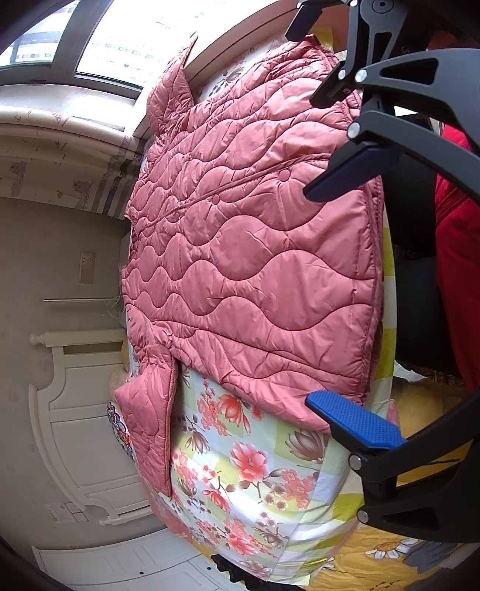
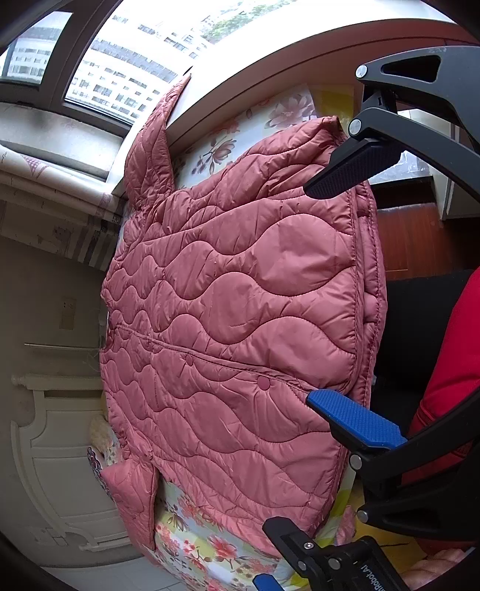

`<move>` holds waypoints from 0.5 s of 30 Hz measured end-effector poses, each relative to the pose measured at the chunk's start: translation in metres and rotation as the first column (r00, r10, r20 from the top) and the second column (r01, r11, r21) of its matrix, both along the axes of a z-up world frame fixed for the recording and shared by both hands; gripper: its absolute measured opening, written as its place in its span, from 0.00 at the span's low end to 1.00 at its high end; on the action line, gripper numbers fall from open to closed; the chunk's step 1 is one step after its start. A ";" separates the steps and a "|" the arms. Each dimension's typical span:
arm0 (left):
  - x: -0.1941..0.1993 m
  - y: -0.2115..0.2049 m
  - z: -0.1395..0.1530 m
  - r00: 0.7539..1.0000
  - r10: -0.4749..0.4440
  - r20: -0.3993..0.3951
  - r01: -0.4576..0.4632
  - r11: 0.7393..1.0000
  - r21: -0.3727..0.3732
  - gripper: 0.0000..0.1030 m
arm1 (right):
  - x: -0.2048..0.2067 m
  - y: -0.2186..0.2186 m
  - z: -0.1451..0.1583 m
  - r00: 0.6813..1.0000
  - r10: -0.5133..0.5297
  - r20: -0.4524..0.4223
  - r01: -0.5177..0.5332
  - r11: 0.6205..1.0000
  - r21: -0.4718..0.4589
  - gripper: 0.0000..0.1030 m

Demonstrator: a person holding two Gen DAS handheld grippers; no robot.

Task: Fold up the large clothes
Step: 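Reach the right tool to the sleeve on the window sill and grasp it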

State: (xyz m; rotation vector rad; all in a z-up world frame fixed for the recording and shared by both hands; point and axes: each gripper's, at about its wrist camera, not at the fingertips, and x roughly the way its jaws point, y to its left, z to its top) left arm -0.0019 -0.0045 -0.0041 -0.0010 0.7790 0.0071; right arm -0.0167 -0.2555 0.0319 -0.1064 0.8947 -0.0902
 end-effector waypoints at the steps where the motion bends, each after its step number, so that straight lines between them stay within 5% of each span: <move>1: 0.001 -0.001 0.000 1.000 -0.001 -0.001 0.001 1.000 0.002 0.98 | 0.002 -0.001 0.000 1.000 0.005 -0.003 -0.005 1.000 0.004 0.96; 8: 0.020 -0.006 0.009 1.000 0.013 0.017 -0.013 1.000 0.002 0.98 | 0.025 -0.032 0.009 1.000 0.028 0.006 -0.029 0.982 0.186 0.96; 15: 0.061 -0.010 0.021 0.999 0.002 0.045 0.000 0.999 -0.041 0.98 | 0.064 -0.097 0.017 0.997 -0.001 0.081 -0.033 0.906 0.422 0.96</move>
